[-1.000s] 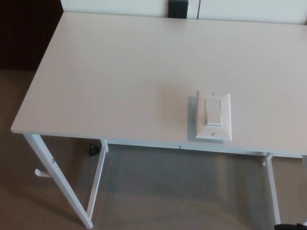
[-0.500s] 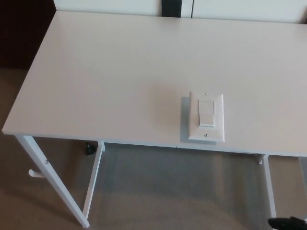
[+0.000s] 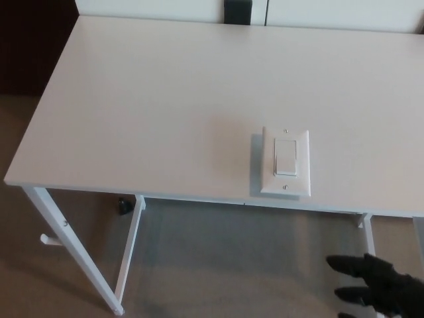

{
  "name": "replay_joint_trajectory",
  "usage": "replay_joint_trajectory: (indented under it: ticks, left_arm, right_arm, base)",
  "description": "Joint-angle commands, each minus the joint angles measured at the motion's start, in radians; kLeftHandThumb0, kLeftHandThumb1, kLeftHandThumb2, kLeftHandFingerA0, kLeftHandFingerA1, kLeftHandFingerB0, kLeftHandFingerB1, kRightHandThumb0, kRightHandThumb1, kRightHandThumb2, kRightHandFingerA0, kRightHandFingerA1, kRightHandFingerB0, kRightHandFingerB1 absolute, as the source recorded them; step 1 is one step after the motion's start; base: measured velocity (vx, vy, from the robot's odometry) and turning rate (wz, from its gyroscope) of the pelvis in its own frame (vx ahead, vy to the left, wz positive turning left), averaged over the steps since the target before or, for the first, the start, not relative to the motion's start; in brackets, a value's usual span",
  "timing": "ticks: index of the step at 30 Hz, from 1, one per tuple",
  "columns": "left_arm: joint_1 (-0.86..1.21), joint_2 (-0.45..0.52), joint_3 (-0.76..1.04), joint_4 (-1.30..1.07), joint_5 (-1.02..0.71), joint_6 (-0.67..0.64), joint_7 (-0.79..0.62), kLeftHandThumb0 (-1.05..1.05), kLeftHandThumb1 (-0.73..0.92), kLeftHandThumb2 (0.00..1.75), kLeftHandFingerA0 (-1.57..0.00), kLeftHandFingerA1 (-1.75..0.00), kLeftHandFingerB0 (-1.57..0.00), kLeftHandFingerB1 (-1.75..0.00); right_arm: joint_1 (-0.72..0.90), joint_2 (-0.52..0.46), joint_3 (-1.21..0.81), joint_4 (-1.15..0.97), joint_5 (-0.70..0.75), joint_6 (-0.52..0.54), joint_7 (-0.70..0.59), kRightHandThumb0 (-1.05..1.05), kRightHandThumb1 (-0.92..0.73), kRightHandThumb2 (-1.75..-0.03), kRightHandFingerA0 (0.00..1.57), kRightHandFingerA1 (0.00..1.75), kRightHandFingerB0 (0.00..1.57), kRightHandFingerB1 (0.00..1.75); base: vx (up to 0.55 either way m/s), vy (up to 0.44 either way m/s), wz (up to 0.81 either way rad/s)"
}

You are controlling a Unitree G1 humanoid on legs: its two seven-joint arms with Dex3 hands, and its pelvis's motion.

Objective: The robot walk towards a table in front and then clicks the light switch button using the right hand's index finger

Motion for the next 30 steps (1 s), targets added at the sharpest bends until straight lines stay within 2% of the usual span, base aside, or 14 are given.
replay_joint_trajectory:
  ticks: [1,2,3,5,6,8,10,11,12,13,17,18,29,30]
  left_arm:
    - [-0.002,0.03,0.004,-0.004,0.013,0.008,-0.005,-0.07,0.63,0.58,-0.52,-0.45,-0.37,-0.4]
    - [-0.003,0.029,0.003,-0.008,0.011,0.014,-0.008,-0.07,0.63,0.58,-0.52,-0.45,-0.37,-0.4]
    - [-0.003,0.028,0.002,-0.011,0.013,0.019,-0.006,-0.05,0.45,0.87,-0.45,-0.61,-0.26,-0.52]
    - [-0.004,0.029,-0.002,-0.011,0.019,0.015,-0.004,-0.05,0.46,0.87,-0.45,-0.61,-0.26,-0.52]
    - [-0.003,0.028,-0.001,-0.012,0.018,0.014,-0.003,-0.07,0.62,0.57,-0.52,-0.45,-0.37,-0.4]
    - [-0.002,0.026,0.001,-0.014,0.014,0.015,-0.004,-0.06,0.63,0.57,-0.52,-0.45,-0.38,-0.4]
    - [0.0,0.027,0.006,-0.02,0.009,0.02,-0.007,-0.06,0.63,0.57,-0.51,-0.45,-0.37,-0.4]
    - [0.001,0.027,0.007,-0.021,0.008,0.02,-0.006,-0.06,0.63,0.57,-0.51,-0.45,-0.37,-0.4]
    - [0.002,0.028,0.007,-0.02,0.01,0.015,-0.005,-0.07,0.63,0.58,-0.51,-0.45,-0.37,-0.4]
    - [0.002,0.032,0.003,-0.015,0.016,0.005,-0.003,-0.07,0.62,0.58,-0.52,-0.45,-0.38,-0.4]
    - [0.005,0.034,-0.001,-0.025,0.021,0.01,-0.004,-0.06,0.63,0.57,-0.52,-0.45,-0.38,-0.4]
    - [0.003,0.033,-0.001,-0.034,0.021,0.02,-0.004,-0.07,0.63,0.57,-0.52,-0.45,-0.37,-0.4]
    - [-0.013,0.033,0.008,-0.062,0.011,0.057,-0.009,-0.08,0.62,0.58,-0.51,-0.44,-0.38,-0.4]
    - [-0.015,0.032,0.007,-0.059,0.012,0.056,-0.008,-0.08,0.62,0.58,-0.51,-0.44,-0.39,-0.4]
  right_arm:
    - [0.163,-0.05,-0.179,-0.798,0.305,0.051,-0.008,-0.23,-0.44,-0.89,0.3,0.58,0.28,0.55]
    - [0.158,-0.048,-0.192,-0.814,0.316,0.051,-0.016,-0.23,-0.44,-0.89,0.3,0.58,0.28,0.55]
    - [0.147,-0.046,-0.204,-0.823,0.313,0.026,-0.033,-0.24,-0.62,-0.58,0.4,0.48,0.4,0.45]
    - [0.104,-0.045,-0.235,-0.824,0.288,-0.031,-0.074,-0.23,-0.6,-0.58,0.44,0.5,0.43,0.47]
    - [0.067,-0.037,-0.247,-0.824,0.261,-0.053,-0.089,-0.22,-0.59,-0.57,0.47,0.51,0.45,0.47]
    - [0.019,-0.001,-0.258,-0.824,0.17,-0.077,-0.11,-0.26,-0.56,-0.56,0.52,0.5,0.49,0.48]
    - [-0.069,0.054,-0.271,-0.824,-0.105,-0.106,-0.148,-0.39,-0.53,-0.55,0.59,0.5,0.54,0.48]
    - [-0.079,0.058,-0.271,-0.824,-0.135,-0.106,-0.153,-0.39,-0.53,-0.55,0.59,0.5,0.54,0.48]
    - [-0.135,0.052,-0.279,-0.795,-0.307,-0.145,-0.185,-0.42,-0.5,-0.54,0.56,0.51,0.54,0.47]
    - [-0.195,0.016,-0.256,-0.706,-0.476,-0.185,-0.221,-0.47,-0.46,-0.54,0.41,0.46,0.52,0.44]
    - [-0.271,-0.054,-0.197,-0.589,-0.658,-0.148,-0.229,-0.6,-0.51,-0.56,0.24,0.38,0.43,0.37]
    - [-0.297,-0.077,-0.17,-0.547,-0.695,-0.119,-0.217,-0.69,-0.44,-0.77,0.09,0.42,0.3,0.43]
    - [-0.508,-0.235,0.064,-0.198,-0.961,-0.015,-0.174,-0.79,-0.5,-0.83,0.06,0.28,0.25,0.41]
    - [-0.516,-0.24,0.075,-0.183,-0.965,-0.009,-0.174,-0.73,-0.57,-0.59,0.11,0.25,0.31,0.31]
  base:
    - [0.0,0.0,0.0]
    - [0.0,0.0,0.0]
    - [0.0,0.0,0.0]
    - [0.0,0.0,0.0]
    - [0.0,0.0,0.0]
    - [0.0,0.0,0.0]
    - [0.0,0.0,0.0]
    - [0.0,0.0,0.0]
    - [0.0,0.0,0.0]
    - [0.0,0.0,0.0]
    - [0.0,0.0,0.0]
    - [0.0,0.0,0.0]
    - [0.0,0.0,0.0]
    - [0.0,0.0,0.0]
